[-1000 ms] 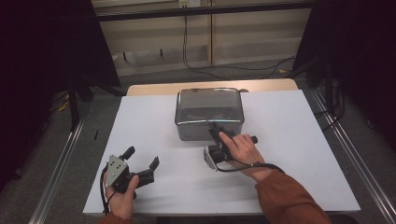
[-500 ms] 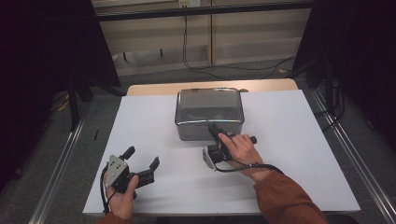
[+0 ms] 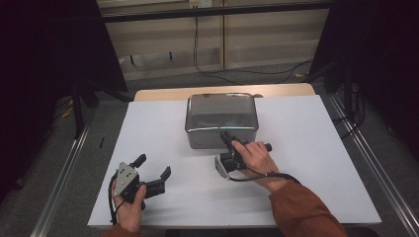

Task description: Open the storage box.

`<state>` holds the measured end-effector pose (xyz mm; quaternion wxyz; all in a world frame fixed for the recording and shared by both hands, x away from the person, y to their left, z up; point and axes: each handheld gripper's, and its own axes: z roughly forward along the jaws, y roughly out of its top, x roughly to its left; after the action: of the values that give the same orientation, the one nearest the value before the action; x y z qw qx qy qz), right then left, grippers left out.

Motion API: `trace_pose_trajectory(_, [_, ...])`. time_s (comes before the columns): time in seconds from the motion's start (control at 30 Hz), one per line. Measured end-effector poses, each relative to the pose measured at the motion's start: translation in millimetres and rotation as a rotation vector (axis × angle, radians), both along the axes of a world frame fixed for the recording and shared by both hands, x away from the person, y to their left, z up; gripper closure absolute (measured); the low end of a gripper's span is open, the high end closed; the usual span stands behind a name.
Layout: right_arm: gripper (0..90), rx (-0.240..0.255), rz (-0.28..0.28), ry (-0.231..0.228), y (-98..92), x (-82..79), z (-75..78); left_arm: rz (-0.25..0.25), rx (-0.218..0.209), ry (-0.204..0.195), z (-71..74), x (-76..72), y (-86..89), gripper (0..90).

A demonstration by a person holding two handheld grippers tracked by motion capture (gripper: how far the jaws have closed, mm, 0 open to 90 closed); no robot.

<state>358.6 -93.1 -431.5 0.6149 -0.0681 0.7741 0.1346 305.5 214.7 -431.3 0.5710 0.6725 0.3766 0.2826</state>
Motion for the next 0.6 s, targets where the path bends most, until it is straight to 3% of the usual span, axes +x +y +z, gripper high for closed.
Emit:
trace_pose_trajectory(0.2, [80.6, 0.005, 0.005, 0.001, -0.5, 0.3, 1.0, -0.019, -0.007, 0.003, 0.9, 2.0, 1.0, 4.1])
trace_pose_trajectory(0.3, [81.2, 0.013, 0.007, -0.005, -0.7, -0.2, 1.7, -0.060, -0.035, 0.013, 0.6, 2.5, 0.4, 4.0])
trace_pose_trajectory(0.33, [81.3, 0.012, 0.008, -0.006, -0.6, -0.4, 2.8, -0.048, -0.021, 0.005, 0.7, 2.5, 0.0, 3.8])
trace_pose_trajectory(0.4, [81.3, 0.017, 0.006, -0.007, -0.6, -0.4, 3.9, -0.045, -0.039, 0.011, 0.4, 3.6, -0.3, 3.8])
trace_pose_trajectory(0.6, [81.4, 0.023, 0.014, -0.015, -1.6, 0.1, 4.8, -0.027, 0.009, -0.021, 3.7, 8.4, -2.2, 2.7])
